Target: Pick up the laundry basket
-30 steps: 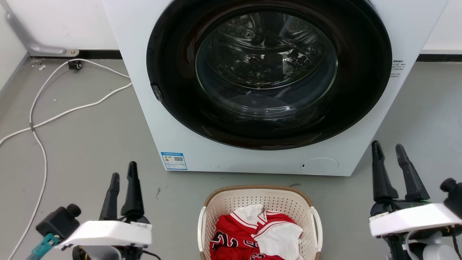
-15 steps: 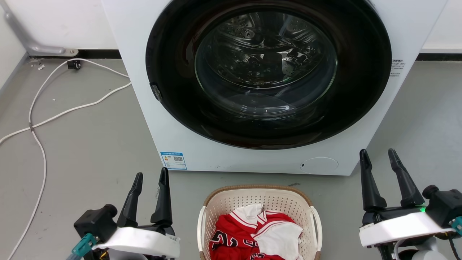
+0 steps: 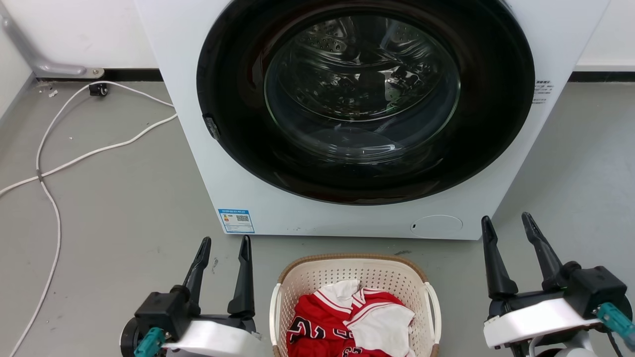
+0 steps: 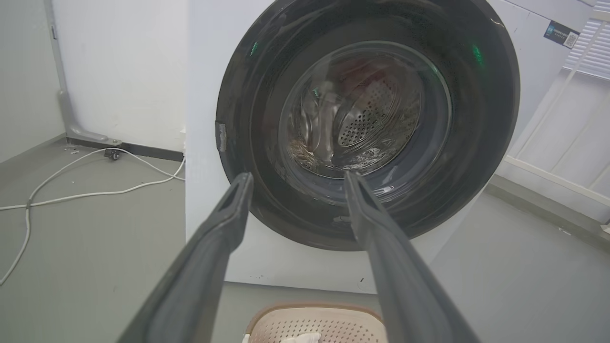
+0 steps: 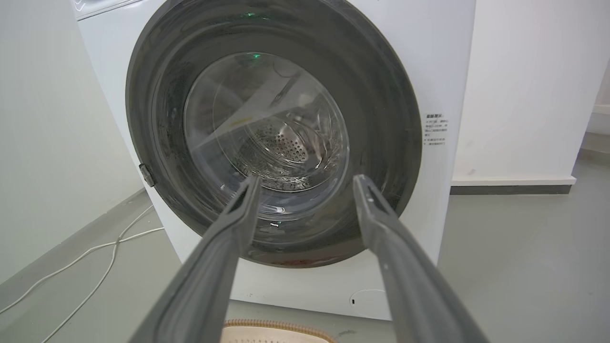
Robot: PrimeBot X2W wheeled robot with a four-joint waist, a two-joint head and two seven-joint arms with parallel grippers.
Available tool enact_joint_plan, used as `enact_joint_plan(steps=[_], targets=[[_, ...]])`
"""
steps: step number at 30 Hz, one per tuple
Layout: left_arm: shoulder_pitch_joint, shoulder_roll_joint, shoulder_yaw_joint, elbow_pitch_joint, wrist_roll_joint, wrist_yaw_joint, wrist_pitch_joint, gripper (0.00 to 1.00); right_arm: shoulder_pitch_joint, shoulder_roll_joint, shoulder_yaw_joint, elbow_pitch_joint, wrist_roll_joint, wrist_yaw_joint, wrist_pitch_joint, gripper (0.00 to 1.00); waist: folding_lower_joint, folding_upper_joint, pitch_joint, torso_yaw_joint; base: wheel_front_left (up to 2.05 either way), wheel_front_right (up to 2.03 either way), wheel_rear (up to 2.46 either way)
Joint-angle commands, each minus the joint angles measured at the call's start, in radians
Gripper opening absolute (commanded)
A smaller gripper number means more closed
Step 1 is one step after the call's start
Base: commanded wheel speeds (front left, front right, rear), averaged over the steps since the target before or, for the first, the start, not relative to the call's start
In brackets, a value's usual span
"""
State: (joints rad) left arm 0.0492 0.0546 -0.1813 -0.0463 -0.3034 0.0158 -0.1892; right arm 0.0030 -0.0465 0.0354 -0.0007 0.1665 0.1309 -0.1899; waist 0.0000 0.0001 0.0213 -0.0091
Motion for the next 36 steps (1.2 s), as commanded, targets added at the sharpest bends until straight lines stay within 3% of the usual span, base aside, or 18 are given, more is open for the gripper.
enact_joint_plan(steps=[1, 8, 18, 36], targets=[[-0.001, 0.008, -0.005, -0.012, 0.027, 0.003, -0.011, 1.0, 0.008, -0.005, 0.002, -0.002, -0.027, 0.0, -0.009, 1.0, 0.0, -0.0001, 0.0, 0.0, 0.0, 0.0, 0.0], [0.008, 0.012, -0.029, 0.002, 0.086, 0.026, -0.025, 1.0, 0.013, -0.005, 0.006, 0.026, -0.065, 0.0, -0.024, 1.0, 0.0, -0.0001, 0.002, -0.001, 0.0, 0.0, 0.0], [0.022, 0.01, -0.046, 0.033, 0.159, 0.02, -0.045, 1.0, 0.018, -0.005, 0.013, 0.041, -0.144, 0.0, -0.044, 1.0, 0.0, -0.0001, 0.001, -0.001, 0.0, 0.0, 0.0], [0.042, 0.0, -0.04, 0.12, 0.265, 0.03, -0.078, 1.0, 0.022, -0.005, 0.019, 0.168, -0.114, 0.0, -0.077, 1.0, 0.0, -0.0001, -0.001, -0.006, 0.0, 0.0, 0.0]])
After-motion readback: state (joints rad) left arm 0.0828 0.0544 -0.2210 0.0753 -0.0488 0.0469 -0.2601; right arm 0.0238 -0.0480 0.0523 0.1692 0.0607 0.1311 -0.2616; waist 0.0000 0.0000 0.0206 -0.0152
